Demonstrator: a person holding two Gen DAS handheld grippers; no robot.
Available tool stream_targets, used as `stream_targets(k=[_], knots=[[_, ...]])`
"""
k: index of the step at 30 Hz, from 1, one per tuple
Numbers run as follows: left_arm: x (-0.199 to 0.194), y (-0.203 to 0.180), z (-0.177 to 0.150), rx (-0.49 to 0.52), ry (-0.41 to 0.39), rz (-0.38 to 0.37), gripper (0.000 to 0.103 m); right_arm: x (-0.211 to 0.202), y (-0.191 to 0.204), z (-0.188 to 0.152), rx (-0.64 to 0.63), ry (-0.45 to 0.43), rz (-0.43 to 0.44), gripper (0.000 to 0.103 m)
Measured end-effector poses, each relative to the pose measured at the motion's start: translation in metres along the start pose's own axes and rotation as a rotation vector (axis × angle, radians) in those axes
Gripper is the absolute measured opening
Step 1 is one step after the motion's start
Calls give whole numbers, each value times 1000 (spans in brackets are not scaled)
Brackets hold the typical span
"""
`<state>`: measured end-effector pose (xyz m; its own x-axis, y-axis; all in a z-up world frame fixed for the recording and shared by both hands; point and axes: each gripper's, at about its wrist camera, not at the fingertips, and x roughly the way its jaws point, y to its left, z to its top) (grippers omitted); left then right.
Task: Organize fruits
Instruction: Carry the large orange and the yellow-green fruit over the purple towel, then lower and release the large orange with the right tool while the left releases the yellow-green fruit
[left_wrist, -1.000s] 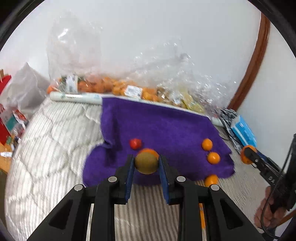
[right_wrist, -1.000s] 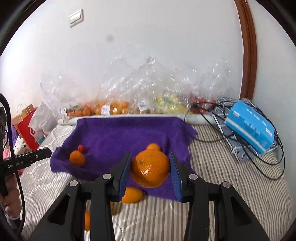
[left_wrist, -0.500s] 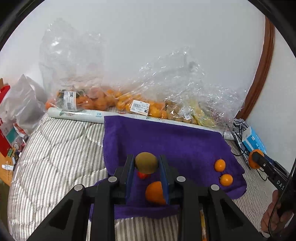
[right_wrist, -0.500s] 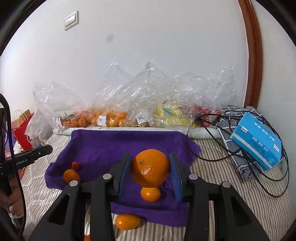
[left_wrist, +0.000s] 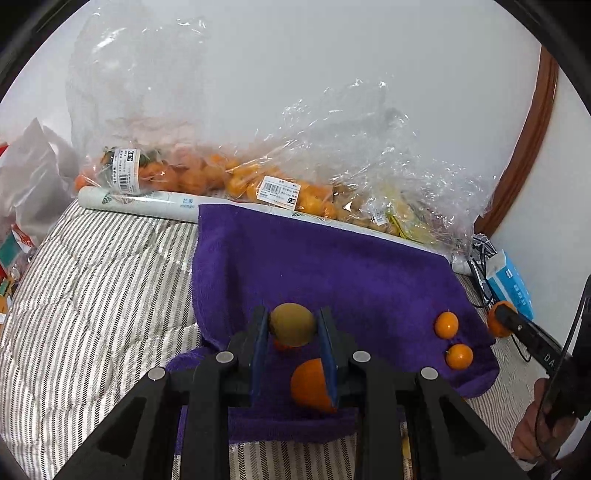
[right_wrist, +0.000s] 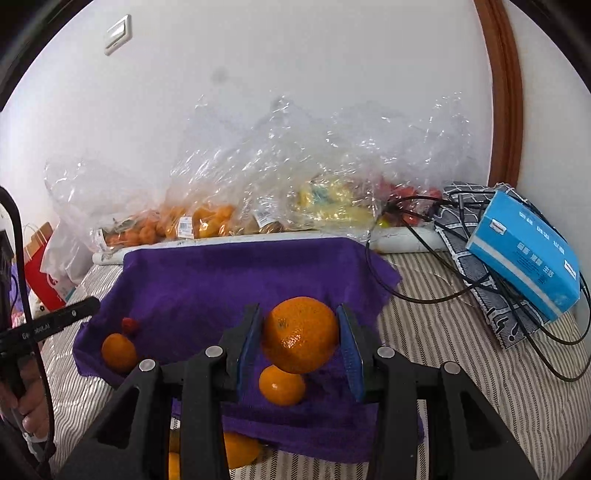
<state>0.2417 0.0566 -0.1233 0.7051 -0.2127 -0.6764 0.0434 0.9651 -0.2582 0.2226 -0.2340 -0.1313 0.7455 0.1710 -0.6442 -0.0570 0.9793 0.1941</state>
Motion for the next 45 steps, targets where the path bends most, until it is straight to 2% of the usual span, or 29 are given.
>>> stream_targets(k=[22, 45], knots=[[9, 1, -6, 1, 35, -3, 25, 13, -6, -5, 3, 33, -43, 41], [10, 4, -5, -13, 38, 7, 25, 24, 0, -12, -42, 68, -79, 41]])
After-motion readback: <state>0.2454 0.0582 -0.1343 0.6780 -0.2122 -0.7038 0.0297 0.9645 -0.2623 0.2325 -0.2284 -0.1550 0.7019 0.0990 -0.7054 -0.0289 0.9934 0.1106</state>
